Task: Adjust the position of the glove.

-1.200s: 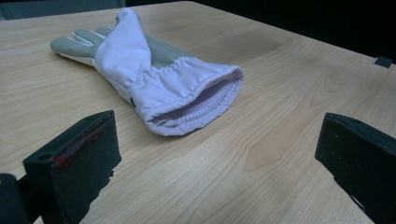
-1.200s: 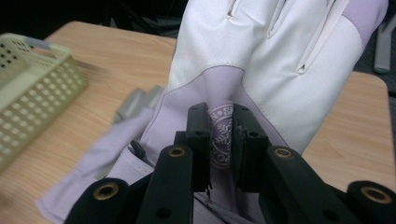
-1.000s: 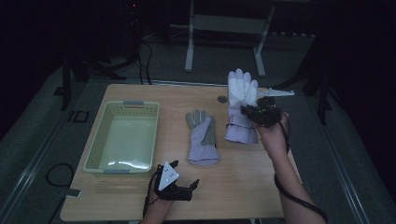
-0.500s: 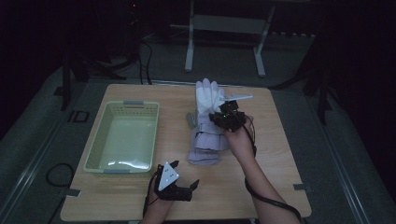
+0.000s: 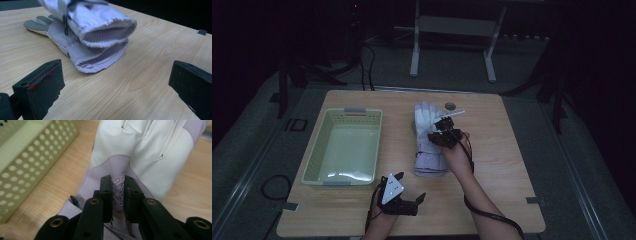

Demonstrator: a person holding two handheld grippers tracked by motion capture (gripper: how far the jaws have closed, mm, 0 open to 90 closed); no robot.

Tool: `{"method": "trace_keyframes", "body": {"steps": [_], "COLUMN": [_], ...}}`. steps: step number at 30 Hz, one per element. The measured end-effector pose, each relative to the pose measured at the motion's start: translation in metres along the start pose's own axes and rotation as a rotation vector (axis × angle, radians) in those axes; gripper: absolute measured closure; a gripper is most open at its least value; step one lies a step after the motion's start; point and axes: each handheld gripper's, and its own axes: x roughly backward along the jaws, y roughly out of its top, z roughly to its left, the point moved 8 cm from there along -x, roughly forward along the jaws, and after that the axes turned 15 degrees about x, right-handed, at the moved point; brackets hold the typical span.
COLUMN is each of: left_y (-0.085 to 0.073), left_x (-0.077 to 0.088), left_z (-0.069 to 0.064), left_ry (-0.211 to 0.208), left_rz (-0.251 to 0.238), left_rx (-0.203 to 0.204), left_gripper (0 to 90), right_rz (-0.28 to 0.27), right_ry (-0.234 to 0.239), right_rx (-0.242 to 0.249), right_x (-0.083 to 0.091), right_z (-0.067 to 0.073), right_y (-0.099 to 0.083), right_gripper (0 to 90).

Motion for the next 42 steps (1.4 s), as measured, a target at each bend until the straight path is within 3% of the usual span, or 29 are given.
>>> {"method": "trace_keyframes", "body": {"steps": [6,9,12,19,23,31,32,36,40,42], "left_y": [0.000,0.000,0.000,0.000,0.000,0.000,0.000,0.000,0.000,0.000], "left_x": [0.000,0.000,0.000,0.000,0.000,0.000,0.000,0.000,0.000,0.000], "left_z": [0.000,0.000,0.000,0.000,0.000,0.000,0.000,0.000,0.000,0.000], "left_ry": [0.000,-0.001,-0.005,-0.002,0.000,0.000,0.002,0.002,0.004,0.004], "left_rz": [0.000,-0.001,-0.003,-0.001,0.001,0.001,0.002,0.002,0.001,0.003], "left_rx": [0.003,0.001,0.002,0.002,0.004,-0.001,0.001,0.006,0.003,0.006], "left_gripper": [0.0,0.0,0.0,0.0,0.0,0.0,0.0,0.0,0.0,0.0], "right_rz": [0.054,0.070,0.070,0.072,0.070,0.034,0.018,-0.025,-0.022,-0.022], "right_ry": [-0.012,-0.028,-0.032,-0.047,-0.032,0.010,0.004,0.012,0.026,0.041], "right_rx": [-0.006,0.018,0.030,0.000,-0.015,0.029,0.057,0.060,0.071,0.074], "right_x": [-0.022,-0.027,-0.025,-0.013,-0.009,0.002,0.007,0.015,0.015,0.015], "right_z": [-0.002,0.000,-0.002,-0.020,-0.026,-0.027,-0.028,-0.031,-0.032,-0.031], "right_y": [-0.013,-0.016,-0.021,-0.035,-0.039,-0.027,-0.023,-0.021,-0.026,-0.028], "right_gripper": [78.5,78.6,78.6,78.3,72.9,58.9,53.1,41.7,29.1,27.1]}}
